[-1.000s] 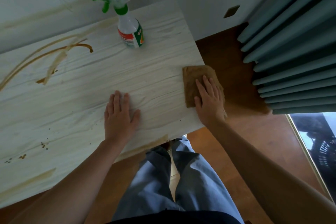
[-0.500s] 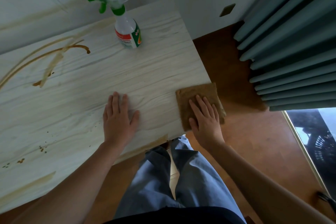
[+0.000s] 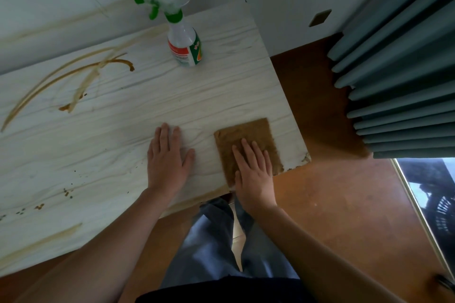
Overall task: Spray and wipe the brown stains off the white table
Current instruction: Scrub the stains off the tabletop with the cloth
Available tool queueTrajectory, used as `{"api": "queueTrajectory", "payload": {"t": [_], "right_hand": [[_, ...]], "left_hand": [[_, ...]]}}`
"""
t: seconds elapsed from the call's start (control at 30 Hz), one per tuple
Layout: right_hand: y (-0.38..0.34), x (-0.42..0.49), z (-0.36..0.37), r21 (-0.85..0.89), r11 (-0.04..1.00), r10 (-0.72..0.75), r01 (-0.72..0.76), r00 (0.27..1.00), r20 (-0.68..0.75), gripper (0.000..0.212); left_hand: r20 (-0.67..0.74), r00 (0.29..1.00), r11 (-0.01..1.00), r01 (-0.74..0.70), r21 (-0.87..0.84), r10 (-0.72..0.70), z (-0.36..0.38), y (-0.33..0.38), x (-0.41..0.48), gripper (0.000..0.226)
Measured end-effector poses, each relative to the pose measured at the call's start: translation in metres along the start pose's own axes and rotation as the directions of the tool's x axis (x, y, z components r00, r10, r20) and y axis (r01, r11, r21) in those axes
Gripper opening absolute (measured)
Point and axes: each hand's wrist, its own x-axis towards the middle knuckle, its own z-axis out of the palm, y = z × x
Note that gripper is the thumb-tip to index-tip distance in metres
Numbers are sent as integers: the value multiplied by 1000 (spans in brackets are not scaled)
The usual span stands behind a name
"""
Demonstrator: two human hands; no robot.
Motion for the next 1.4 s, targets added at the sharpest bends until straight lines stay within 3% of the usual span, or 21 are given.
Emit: {"api": "queueTrajectory", "payload": {"t": [0.2,0.4,0.7,0.87,1.1,1.4], "right_hand": [[33,6,-15,-36,993,-109,113,990,88,61],[67,39,-38,-70,988,-134,137,990,54,59],[74,56,-41,-98,968,-231,231,973,9,58],[49,46,-27,-59,987,-151,149,988,-20,55],[-5,10,2,-66,992,-110,108,994,-18,59],[-152,-30,78,-30,997,-68,66,994,-81,64]], "left_hand": [[17,1000,1000,-2,18,2,-6,1,0,72],[39,999,999,-4,44,3,-8,4,-5,72],[-16,994,993,110,40,-110,-7,-7,-60,73],[-64,986,987,154,43,-151,-10,-35,-67,71],[-48,995,994,96,52,-93,-19,-90,-59,67],[-48,999,998,-2,63,5,-43,-169,-65,67]]}}
